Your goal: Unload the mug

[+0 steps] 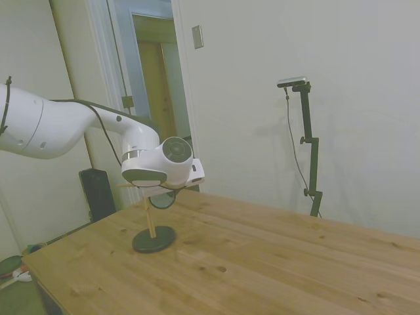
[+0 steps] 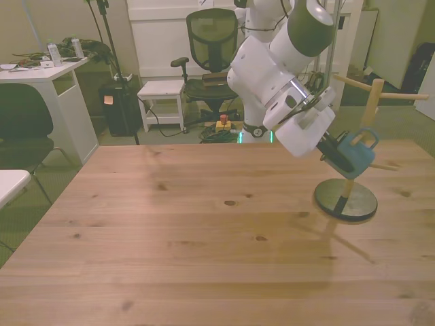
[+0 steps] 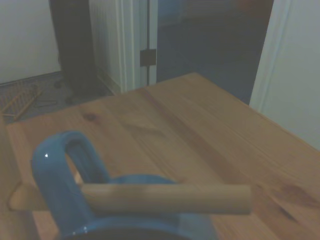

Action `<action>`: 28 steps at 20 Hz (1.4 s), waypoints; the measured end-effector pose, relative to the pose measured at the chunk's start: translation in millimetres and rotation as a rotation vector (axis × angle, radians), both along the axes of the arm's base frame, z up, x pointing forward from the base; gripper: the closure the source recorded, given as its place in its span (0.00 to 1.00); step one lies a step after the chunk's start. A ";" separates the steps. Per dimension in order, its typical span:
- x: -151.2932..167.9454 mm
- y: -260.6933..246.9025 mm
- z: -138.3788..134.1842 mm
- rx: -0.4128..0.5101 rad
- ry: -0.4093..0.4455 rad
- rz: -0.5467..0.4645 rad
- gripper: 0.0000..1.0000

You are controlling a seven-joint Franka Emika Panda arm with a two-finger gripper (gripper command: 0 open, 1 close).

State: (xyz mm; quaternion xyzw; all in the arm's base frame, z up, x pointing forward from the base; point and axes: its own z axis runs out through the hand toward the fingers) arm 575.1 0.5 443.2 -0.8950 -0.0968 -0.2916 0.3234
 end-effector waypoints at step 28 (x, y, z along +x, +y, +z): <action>16.5 -60.8 14.7 0.032 -0.024 -0.133 1.00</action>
